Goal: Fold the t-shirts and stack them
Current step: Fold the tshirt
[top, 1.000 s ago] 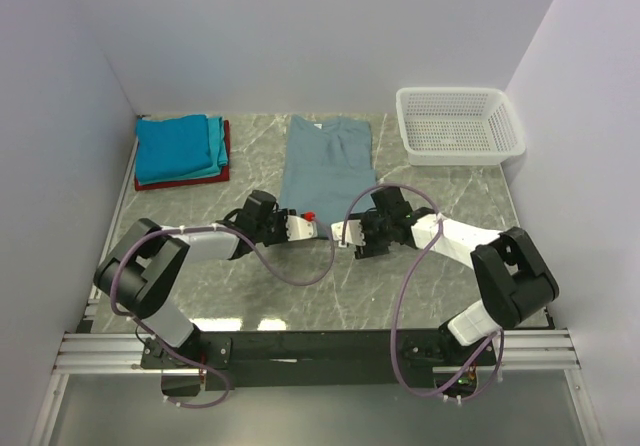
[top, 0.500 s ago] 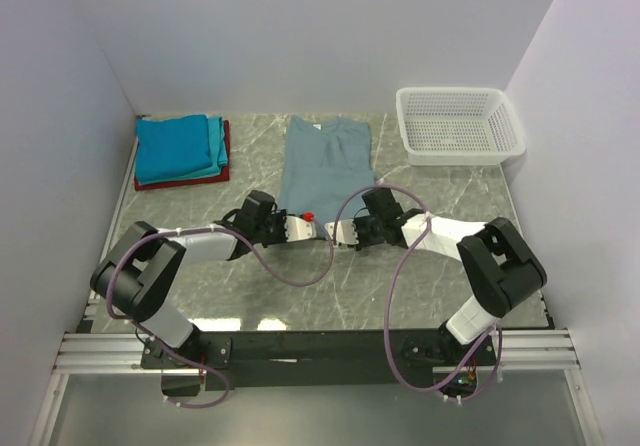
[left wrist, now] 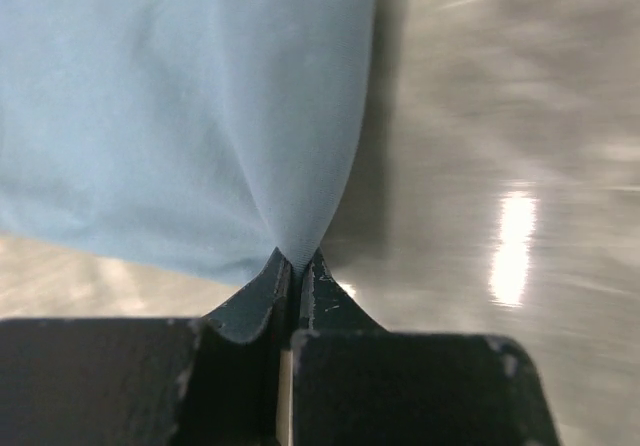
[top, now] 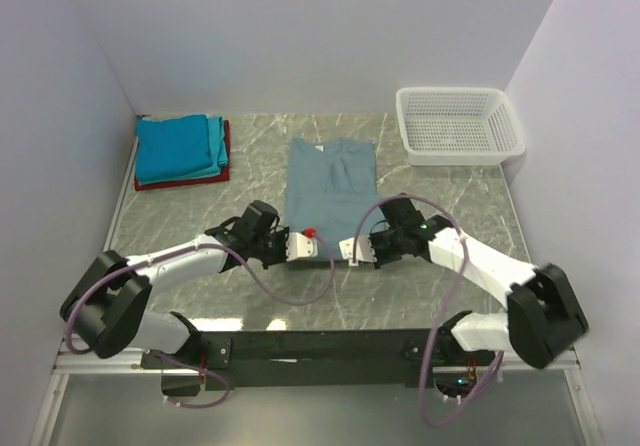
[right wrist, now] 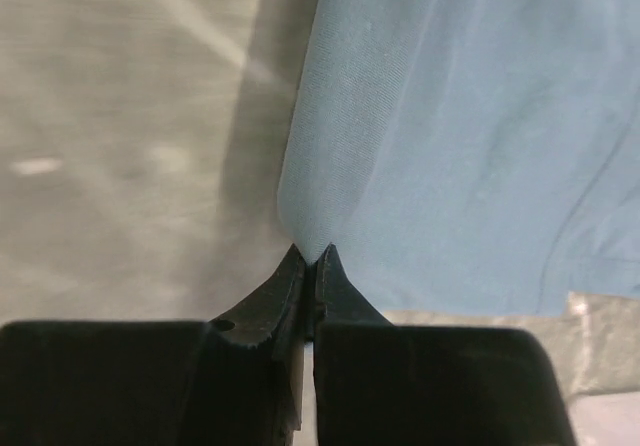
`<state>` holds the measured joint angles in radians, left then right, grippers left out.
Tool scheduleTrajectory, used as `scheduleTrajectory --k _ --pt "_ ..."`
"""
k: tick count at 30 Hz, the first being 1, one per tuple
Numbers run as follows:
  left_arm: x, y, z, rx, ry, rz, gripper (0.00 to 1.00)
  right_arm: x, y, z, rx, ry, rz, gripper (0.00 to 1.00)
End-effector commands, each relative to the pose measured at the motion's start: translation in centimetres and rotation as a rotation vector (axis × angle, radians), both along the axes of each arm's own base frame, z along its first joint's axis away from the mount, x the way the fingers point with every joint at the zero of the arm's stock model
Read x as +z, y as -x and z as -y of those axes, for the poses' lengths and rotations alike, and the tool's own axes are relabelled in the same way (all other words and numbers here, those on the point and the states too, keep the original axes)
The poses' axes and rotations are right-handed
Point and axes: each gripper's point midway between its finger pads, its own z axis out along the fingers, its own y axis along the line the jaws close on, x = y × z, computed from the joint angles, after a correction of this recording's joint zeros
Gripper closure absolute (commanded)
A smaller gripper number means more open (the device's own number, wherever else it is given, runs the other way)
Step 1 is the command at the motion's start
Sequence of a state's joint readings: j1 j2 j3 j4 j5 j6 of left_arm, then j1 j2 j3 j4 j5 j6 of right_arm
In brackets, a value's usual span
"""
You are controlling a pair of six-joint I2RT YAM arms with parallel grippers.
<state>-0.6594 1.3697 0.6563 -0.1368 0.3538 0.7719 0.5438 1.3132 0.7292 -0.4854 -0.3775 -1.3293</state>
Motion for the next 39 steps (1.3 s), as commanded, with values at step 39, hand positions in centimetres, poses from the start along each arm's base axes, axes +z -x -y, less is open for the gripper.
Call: scheduleTrajectory --k 39 --pt "8.1 -27.2 -0.2 0.352 0.151 0.324 1.0 11.5 -24.9 2.7 -0.786 -0.268 0.273 1.0"
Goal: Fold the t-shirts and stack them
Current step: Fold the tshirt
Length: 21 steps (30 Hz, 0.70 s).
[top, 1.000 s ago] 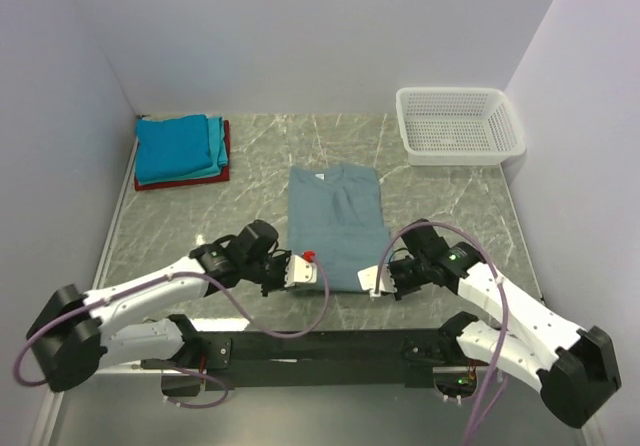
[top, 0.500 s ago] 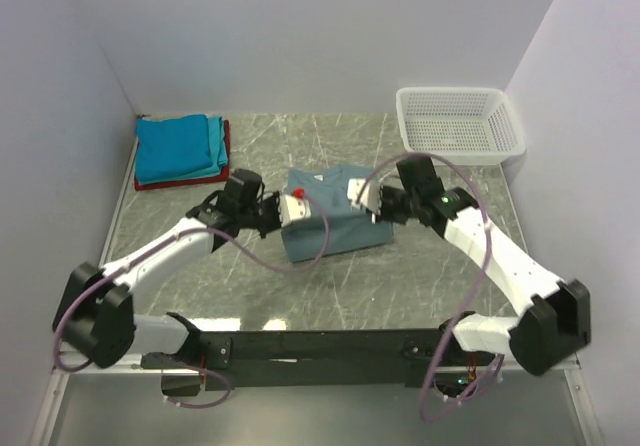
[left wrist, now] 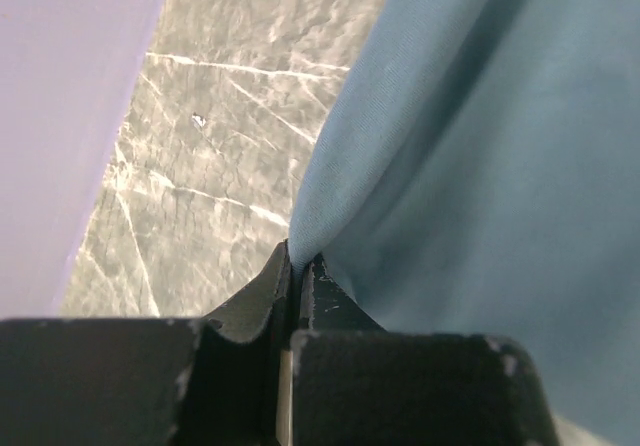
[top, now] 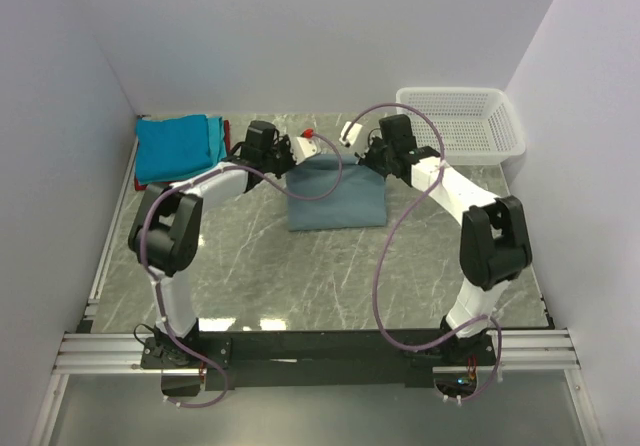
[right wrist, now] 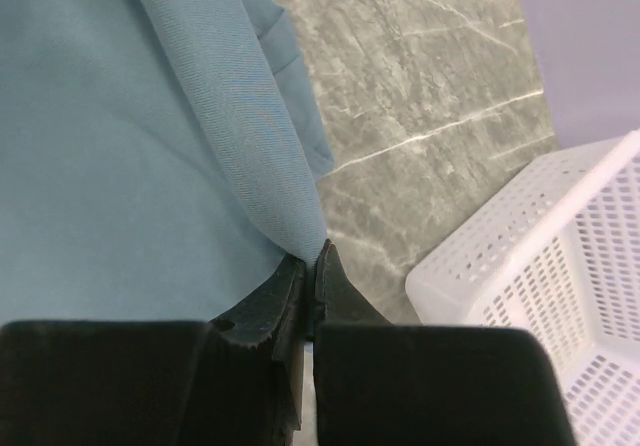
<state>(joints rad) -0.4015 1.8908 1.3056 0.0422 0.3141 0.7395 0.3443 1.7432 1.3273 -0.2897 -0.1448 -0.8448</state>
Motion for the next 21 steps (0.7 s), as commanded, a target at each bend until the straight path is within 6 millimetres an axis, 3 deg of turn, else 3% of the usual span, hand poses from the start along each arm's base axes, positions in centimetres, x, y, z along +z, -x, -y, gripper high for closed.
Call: scheduleTrajectory --k 1,6,9,10,11,12,13,14,15,17,18,20,21 --pt "0.3 -3.3 -0.6 0.052 -0.003 0.052 1.0 1.7 -3.6 0.7 -0.082 -0.025 0.082 1.0" --pt "-0.9 -4.5 -0.6 0.063 0.008 0.031 0.99 0.6 -4.7 0.5 -0.094 -0.031 0.072 1.0" --pt "-1.6 -5.3 -0.7 0.103 0.015 0.015 0.91 0.3 -5.3 0.7 -0.119 -0.035 0.076 0.99" --pt "-1.2 -6.0 -0.8 0.133 0.03 0.033 0.71 0.0 -5.4 0.7 -0.137 -0.04 0.071 0.94" --pt "-0.7 -6.6 -1.1 0.179 0.045 0.039 0.58 0.1 -5.7 0.9 -0.16 -0.041 0.082 0.87" --pt "0.7 -8.2 -2.1 0.311 0.091 0.051 0.48 0.7 -6.4 1.1 -0.194 -0.05 0.117 0.57" --pt "1.8 -9.1 -2.8 0.391 0.126 0.062 0.35 1.3 -7.0 2.2 -0.295 -0.057 0.152 0.42" --pt "3.0 -9.9 -3.7 0.488 0.162 0.078 0.28 2.0 -7.5 2.8 -0.359 -0.078 0.19 0.31" --pt "6.1 -11.2 -5.1 0.646 0.251 0.11 0.22 3.3 -8.3 3.1 -0.445 -0.151 0.239 0.24" --pt "7.9 -10.9 -6.1 0.73 0.279 0.078 0.18 5.8 -9.0 4.0 -0.531 -0.206 0.288 0.23" --pt "10.6 -10.4 -6.1 0.75 0.344 0.075 0.18 6.1 -8.7 3.7 -0.52 -0.237 0.262 0.23" --pt "12.0 -9.0 -6.3 0.769 0.388 0.046 0.09 6.7 -7.5 2.4 -0.478 -0.329 0.17 0.25" --pt "12.8 -7.4 -6.5 0.772 0.418 0.01 0.07 6.6 -6.7 1.9 -0.451 -0.356 0.116 0.25"
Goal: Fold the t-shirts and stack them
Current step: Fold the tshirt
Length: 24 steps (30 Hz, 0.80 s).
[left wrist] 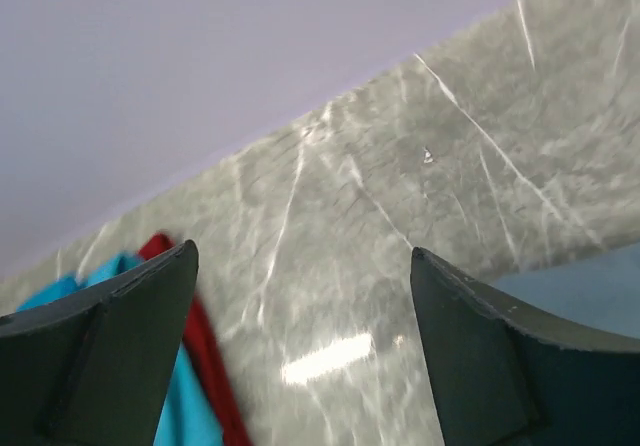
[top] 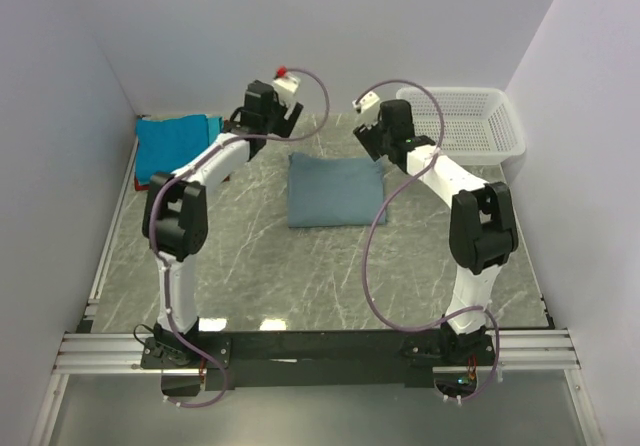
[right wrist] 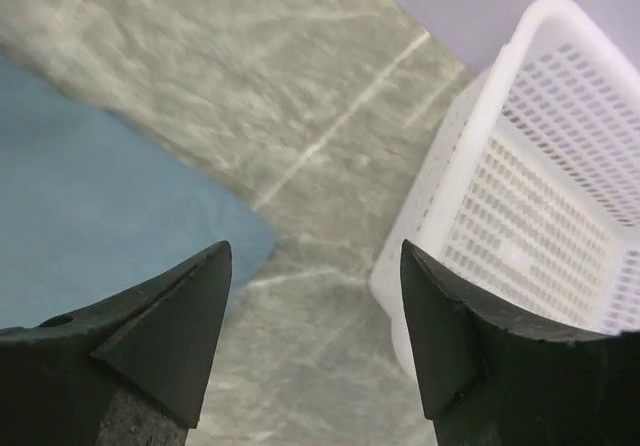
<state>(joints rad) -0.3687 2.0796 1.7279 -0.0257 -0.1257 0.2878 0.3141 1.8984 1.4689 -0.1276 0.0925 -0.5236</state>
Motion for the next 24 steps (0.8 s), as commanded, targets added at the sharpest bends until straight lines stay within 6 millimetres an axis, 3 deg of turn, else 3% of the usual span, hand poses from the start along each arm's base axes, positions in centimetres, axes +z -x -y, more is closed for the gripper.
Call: scheduleTrajectory --k 1,2,3,4,6,7,8,9,10,11,13,14,17,19,21,22,24 --pt "6.4 3.6 -1.3 0.111 0.201 -0.011 0.07 5.9 1.1 -1.6 0.014 -0.233 0.001 0.26" --pt "5.1 4.8 -1.0 0.087 0.218 -0.063 0.07 5.1 3.5 -3.8 0.132 -0.297 -0.126 0.28" --pt "5.9 6.5 -0.7 0.075 0.287 -0.097 0.07 4.7 5.4 -5.1 0.211 -0.333 -0.208 0.32" --pt "5.6 7.4 -0.2 0.054 0.336 -0.131 0.08 4.7 7.1 -6.2 0.323 -0.351 -0.264 0.35" --pt "4.1 10.3 2.0 -0.039 0.469 -0.257 0.11 4.0 11.0 -8.6 0.462 -0.47 -0.399 0.48" --pt "3.8 11.1 3.0 -0.098 0.518 -0.294 0.21 3.8 12.1 -8.9 0.487 -0.507 -0.434 0.55" --pt "2.8 12.5 4.4 -0.158 0.588 -0.368 0.26 2.9 12.9 -9.1 0.49 -0.54 -0.474 0.73" --pt "1.9 12.9 5.3 -0.191 0.617 -0.413 0.31 2.7 13.6 -9.6 0.492 -0.592 -0.519 0.84" --pt "1.4 13.0 5.9 -0.204 0.643 -0.443 0.44 1.7 13.6 -9.4 0.48 -0.612 -0.559 0.89" --pt "1.2 13.1 6.4 -0.22 0.667 -0.476 0.48 1.1 14.1 -9.2 0.475 -0.626 -0.601 0.91" --pt "-1.5 13.1 7.2 -0.204 0.699 -0.583 0.63 -0.3 13.8 -8.5 0.424 -0.631 -0.66 0.91" --pt "-1.6 13.0 7.5 -0.2 0.71 -0.605 0.64 -1.2 14.7 -8.1 0.403 -0.626 -0.718 0.9" --pt "-4.5 13.5 7.1 -0.133 0.705 -0.683 0.62 -3.8 16.1 -7.2 0.355 -0.624 -0.786 0.9" --pt "-5.2 13.6 6.3 -0.08 0.693 -0.667 0.54 -5.7 16.7 -6.5 0.293 -0.613 -0.817 0.89" --pt "-6.1 14.0 5.8 -0.063 0.688 -0.672 0.47 -7.4 15.7 -5.8 0.206 -0.63 -0.839 0.89" --pt "-6.4 14.2 5.9 -0.073 0.696 -0.677 0.46 -7.7 14.9 -5.5 0.182 -0.631 -0.841 0.89" --pt "-7.2 14.5 6.4 -0.096 0.725 -0.7 0.44 -10.0 14.5 -4.4 0.1 -0.615 -0.891 0.88"
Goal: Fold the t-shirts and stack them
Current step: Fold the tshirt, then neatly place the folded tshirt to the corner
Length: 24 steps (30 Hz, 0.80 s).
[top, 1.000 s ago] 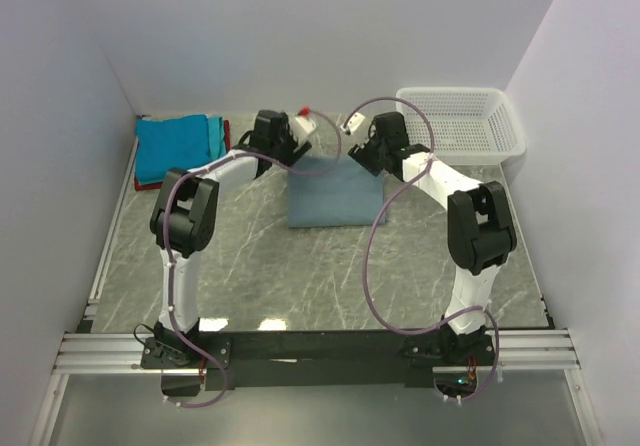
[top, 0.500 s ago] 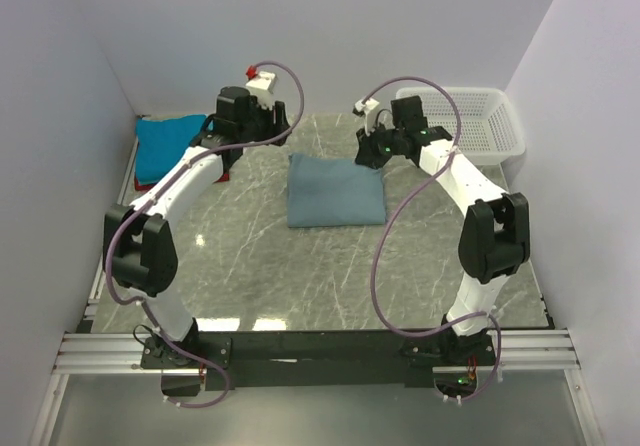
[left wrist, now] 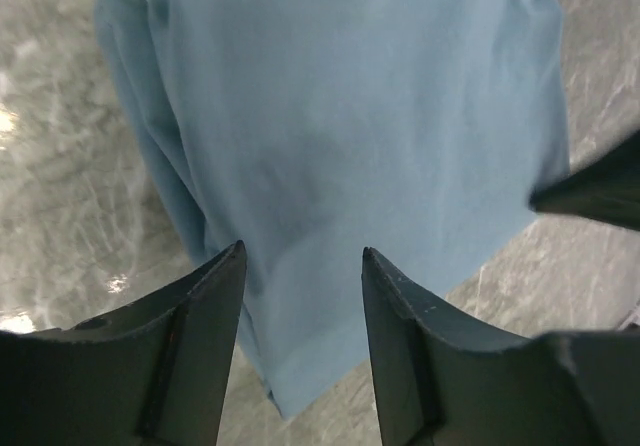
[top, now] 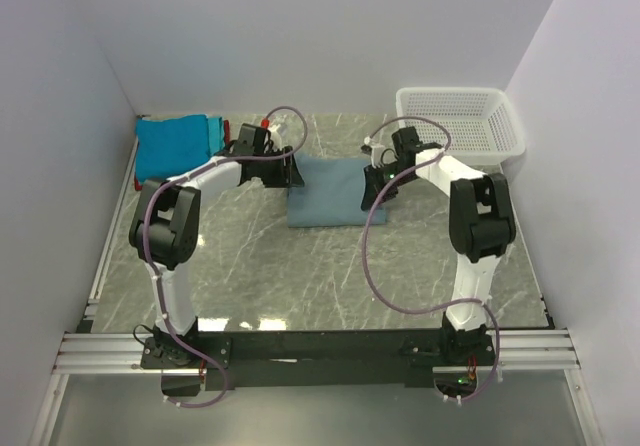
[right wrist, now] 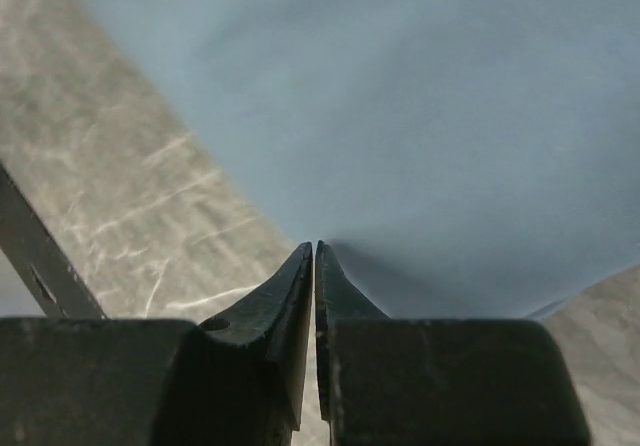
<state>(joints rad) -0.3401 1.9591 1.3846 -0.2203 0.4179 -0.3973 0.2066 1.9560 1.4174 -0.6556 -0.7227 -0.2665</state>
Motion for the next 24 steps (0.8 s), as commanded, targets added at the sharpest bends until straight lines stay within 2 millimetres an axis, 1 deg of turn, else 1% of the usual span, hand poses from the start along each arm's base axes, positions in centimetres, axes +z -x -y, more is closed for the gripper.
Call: scheduleTrajectory --k 1,3,5,6,8,9,10,11,12,13,14,15,16,17,18,20,21,22,23,24 --pt "2.8 -0.3 1.4 -0.029 0.115 0.052 0.45 -2.4 -1.3 1.5 -0.097 0.049 -0.076 0.88" --pt "1.2 -0.2 1.5 -0.024 0.112 0.005 0.45 -3.9 -1.4 2.5 -0.118 0.076 -0.103 0.88" --pt "-0.3 -0.6 0.8 0.007 0.064 -0.02 0.45 -4.6 -1.4 3.3 -0.142 0.086 -0.137 0.88" --pt "-1.7 -0.6 0.1 0.027 0.033 -0.051 0.45 -5.3 -1.6 4.1 -0.162 0.089 -0.159 0.88" --pt "-3.4 -0.9 -1.2 0.075 -0.005 -0.075 0.45 -5.1 -1.5 4.4 -0.173 0.059 -0.193 0.89" --pt "-3.8 -1.3 -2.2 0.102 -0.015 -0.082 0.45 -5.0 -1.6 4.6 -0.182 0.054 -0.197 0.89" --pt "-4.1 -1.5 -2.7 0.116 -0.021 -0.09 0.46 -4.8 -1.8 4.9 -0.186 0.054 -0.19 0.89" --pt "-3.7 -2.1 -3.5 0.124 -0.02 -0.064 0.46 -3.0 -1.7 4.9 -0.145 0.008 -0.149 0.87" --pt "-3.7 -2.1 -3.6 0.127 -0.02 -0.063 0.46 -2.8 -1.6 4.6 -0.139 -0.011 -0.152 0.87" --pt "-2.9 -2.5 -3.7 0.126 -0.021 -0.03 0.46 -1.9 -1.3 4.4 -0.124 -0.028 -0.156 0.86" --pt "-1.0 -2.9 -4.0 0.137 -0.016 0.02 0.46 -0.7 -1.3 4.2 -0.081 -0.053 -0.114 0.85" --pt "0.3 -3.2 -4.1 0.148 -0.011 0.054 0.44 0.6 -1.2 3.8 -0.055 -0.098 -0.097 0.85" --pt "1.5 -3.5 -4.4 0.167 -0.01 0.091 0.43 1.3 -1.0 3.9 -0.048 -0.107 -0.089 0.84" --pt "3.7 -4.0 -5.1 0.208 -0.021 0.151 0.08 2.4 -1.1 3.9 -0.03 -0.114 -0.044 0.84" --pt "4.6 -4.1 -5.3 0.225 -0.021 0.174 0.01 2.8 -0.8 4.0 -0.021 -0.121 -0.028 0.84" --pt "5.6 -4.1 -5.5 0.245 -0.007 0.19 0.01 4.2 -1.0 4.2 -0.026 -0.143 0.019 0.84" --pt "5.5 -3.9 -5.2 0.233 0.009 0.17 0.01 4.5 -0.9 4.2 -0.024 -0.148 0.029 0.83" --pt "6.1 -4.3 -4.8 0.231 0.037 0.159 0.01 4.8 -0.9 4.2 -0.025 -0.152 0.036 0.83" --pt "4.7 -4.2 -4.5 0.219 0.036 0.109 0.01 5.1 -0.9 4.4 -0.03 -0.153 0.045 0.83" --pt "4.5 -4.1 -3.8 0.198 0.063 0.084 0.01 5.3 -1.0 4.5 -0.032 -0.156 0.048 0.83"
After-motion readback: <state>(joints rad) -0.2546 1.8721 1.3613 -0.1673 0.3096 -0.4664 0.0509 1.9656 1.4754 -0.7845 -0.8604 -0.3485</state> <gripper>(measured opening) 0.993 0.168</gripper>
